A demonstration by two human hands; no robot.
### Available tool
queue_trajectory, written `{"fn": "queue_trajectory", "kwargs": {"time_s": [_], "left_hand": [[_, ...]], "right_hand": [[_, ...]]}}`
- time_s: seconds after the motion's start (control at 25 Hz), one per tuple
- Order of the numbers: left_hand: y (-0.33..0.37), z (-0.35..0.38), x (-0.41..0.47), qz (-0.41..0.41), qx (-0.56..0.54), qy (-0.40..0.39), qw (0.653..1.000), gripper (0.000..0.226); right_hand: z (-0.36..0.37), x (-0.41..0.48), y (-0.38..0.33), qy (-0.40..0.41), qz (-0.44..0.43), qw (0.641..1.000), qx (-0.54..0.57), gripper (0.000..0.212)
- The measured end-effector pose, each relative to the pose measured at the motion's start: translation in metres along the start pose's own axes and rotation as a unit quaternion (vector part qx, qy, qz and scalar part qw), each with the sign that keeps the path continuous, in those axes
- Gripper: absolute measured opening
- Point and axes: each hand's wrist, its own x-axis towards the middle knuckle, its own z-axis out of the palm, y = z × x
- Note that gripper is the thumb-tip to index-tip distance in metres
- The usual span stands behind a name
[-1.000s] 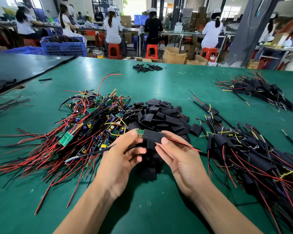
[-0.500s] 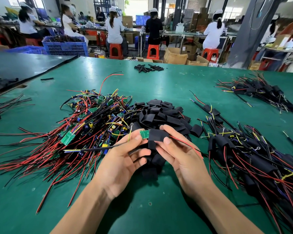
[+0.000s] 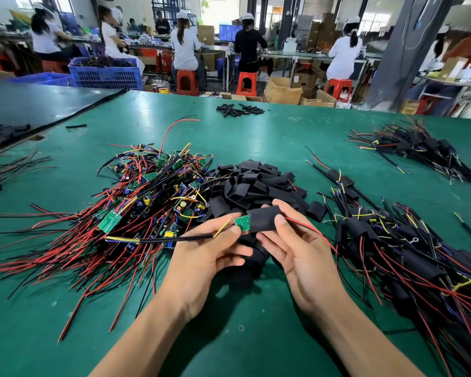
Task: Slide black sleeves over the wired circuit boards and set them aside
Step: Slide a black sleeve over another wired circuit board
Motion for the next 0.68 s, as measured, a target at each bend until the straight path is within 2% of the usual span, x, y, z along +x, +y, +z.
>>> {"fn": "queue_trajectory", "kwargs": {"time_s": [0.24, 0.4, 0.48, 0.6, 0.68], "left_hand": [[0.0002, -0.0002, 0.0022, -0.017, -0.033, 0.019, 0.999, 0.026], [-0.0015, 0.0026, 0.0004, 0.030, 0.008, 0.041, 0.999, 0.012], [-0.0022, 0.0038, -0.0001, 0.039, 0.027, 0.052, 0.998, 0.013], [-0.0005, 0.0042, -0.0003, 0.043, 0.023, 0.051, 0.998, 0.016], [0.0015, 0.0040, 0.0001, 0.041, 0.015, 0.048, 0.998, 0.016]], "right_hand": [[0.0004, -0.0012, -0.0003, -0.025, -0.006, 1.000, 0.010, 0.039], [-0.0001, -0.0010, -0.0019, -0.029, -0.006, 1.000, 0.003, 0.038], [-0.0014, -0.0009, -0.0015, -0.033, 0.002, 0.999, -0.007, 0.037], [-0.0020, -0.0024, 0.0003, -0.052, 0.016, 0.997, -0.047, 0.030], [-0.0026, -0.0037, -0.0004, -0.067, -0.003, 0.990, -0.123, 0.032]]}}
